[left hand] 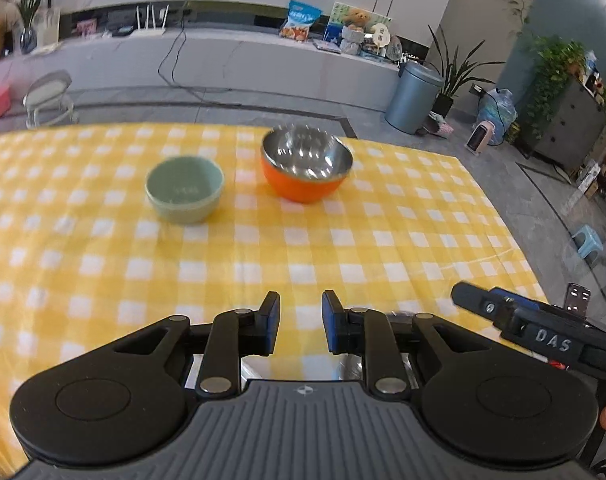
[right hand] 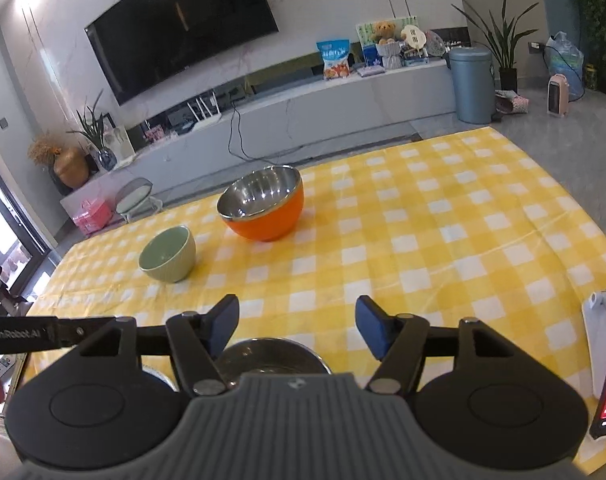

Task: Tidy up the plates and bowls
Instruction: 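Lower the blue bowl onto the table and open the right gripper, then move the right gripper to the rim of the orange steel bowl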

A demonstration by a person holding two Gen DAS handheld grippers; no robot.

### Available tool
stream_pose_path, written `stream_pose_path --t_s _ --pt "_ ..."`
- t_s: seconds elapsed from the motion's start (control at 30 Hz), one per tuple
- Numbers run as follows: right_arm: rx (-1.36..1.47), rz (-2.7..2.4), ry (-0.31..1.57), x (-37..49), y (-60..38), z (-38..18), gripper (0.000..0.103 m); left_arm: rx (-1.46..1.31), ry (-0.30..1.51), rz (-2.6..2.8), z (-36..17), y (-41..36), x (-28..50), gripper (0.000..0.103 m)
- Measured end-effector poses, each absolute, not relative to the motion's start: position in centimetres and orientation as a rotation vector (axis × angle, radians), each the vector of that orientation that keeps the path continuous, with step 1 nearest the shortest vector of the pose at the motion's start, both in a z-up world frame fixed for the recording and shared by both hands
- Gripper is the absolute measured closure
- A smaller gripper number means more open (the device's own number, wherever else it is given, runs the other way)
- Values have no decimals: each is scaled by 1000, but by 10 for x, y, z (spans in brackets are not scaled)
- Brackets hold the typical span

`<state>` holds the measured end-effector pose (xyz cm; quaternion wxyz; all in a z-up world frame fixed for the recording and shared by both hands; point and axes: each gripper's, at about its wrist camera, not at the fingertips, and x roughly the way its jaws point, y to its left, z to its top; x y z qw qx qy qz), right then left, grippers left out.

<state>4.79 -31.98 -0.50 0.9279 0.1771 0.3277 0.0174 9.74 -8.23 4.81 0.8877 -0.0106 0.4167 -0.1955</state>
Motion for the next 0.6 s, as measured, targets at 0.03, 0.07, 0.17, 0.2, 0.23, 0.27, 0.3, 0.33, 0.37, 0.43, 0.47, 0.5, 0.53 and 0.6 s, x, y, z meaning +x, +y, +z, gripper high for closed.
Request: stream_pose_path --t_s 0.03,0.07,0.17,0.2,0.23,0.27,0.3,0.33,0.37,0.43,0.47,0.5,0.53,0.6 --pt "356 34 687 54 -316 -5 38 -6 855 -403 51 -81 102 73" --pt "352 33 701 59 -312 -6 38 3 849 -403 52 -80 105 69" --pt "359 40 722 72 -301 -8 38 6 848 -410 55 -72 120 66" --pt "362 41 723 76 -298 -8 38 13 846 -403 56 -69 127 65" --pt "362 40 728 81 -292 -7 38 26 838 -392 56 -67 131 64" --pt "356 40 737 88 -287 -6 34 42 823 -376 56 -64 135 62" --pt "351 44 746 93 -282 -6 32 65 803 -354 56 -62 140 60" --pt "350 55 754 99 -277 -5 29 80 787 -343 55 -59 145 60" --pt "350 66 760 104 -272 -5 28 85 778 -339 54 -56 149 60" --pt "358 76 780 117 -264 -4 26 82 777 -338 52 -49 161 60" --pt "362 78 794 125 -259 -4 25 73 783 -337 51 -44 167 58" --pt "368 83 810 132 -254 -5 25 62 794 -339 49 -41 174 56" --pt "380 95 829 140 -250 -5 25 48 809 -349 47 -36 182 56" --pt "412 130 864 153 -241 -6 24 18 827 -371 43 -28 194 54"
